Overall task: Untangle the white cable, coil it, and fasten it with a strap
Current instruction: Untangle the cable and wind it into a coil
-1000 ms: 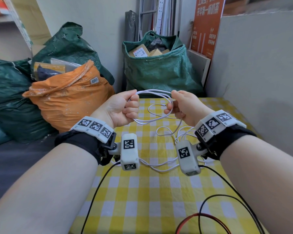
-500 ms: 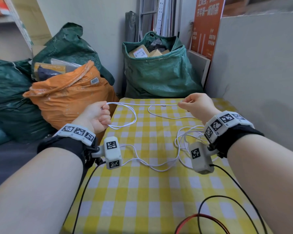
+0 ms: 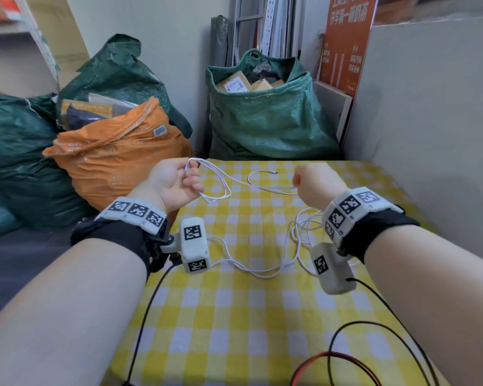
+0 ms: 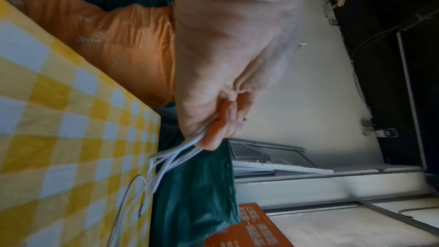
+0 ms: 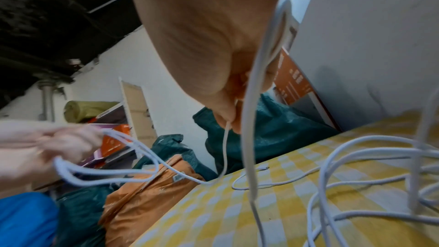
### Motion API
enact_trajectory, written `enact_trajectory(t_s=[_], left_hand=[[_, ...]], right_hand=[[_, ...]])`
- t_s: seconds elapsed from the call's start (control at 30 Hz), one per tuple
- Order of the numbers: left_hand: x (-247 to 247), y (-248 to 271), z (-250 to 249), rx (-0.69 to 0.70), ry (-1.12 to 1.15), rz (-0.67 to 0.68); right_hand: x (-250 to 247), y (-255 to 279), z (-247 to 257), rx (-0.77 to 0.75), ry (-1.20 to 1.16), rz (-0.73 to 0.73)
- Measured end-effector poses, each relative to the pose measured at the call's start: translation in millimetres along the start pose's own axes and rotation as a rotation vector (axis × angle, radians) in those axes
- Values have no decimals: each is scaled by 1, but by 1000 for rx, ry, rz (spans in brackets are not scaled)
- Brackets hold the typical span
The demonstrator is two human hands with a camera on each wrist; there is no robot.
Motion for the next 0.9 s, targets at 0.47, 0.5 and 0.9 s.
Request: enact_trajectory(t_s=[0.47,0.5,0.9], left_hand=[[62,15,21,174,-333,283],[63,16,22,184,-373,279],[58,21,35,82,-796,400]], right_hand=[[-10,33,52,-313,-409,258],[-10,33,51,-292,-483,243],[-23,20,37,-231,-677,11]])
Point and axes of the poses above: each hand's wrist, its own y-axis away from the middle knuckle, its own x-axis out of the palm, z = x × y, the point moved 2 cm from there along -y, towards the middle knuckle, and after that the axes turned 13 degrees about x, right-handed, at the moved point
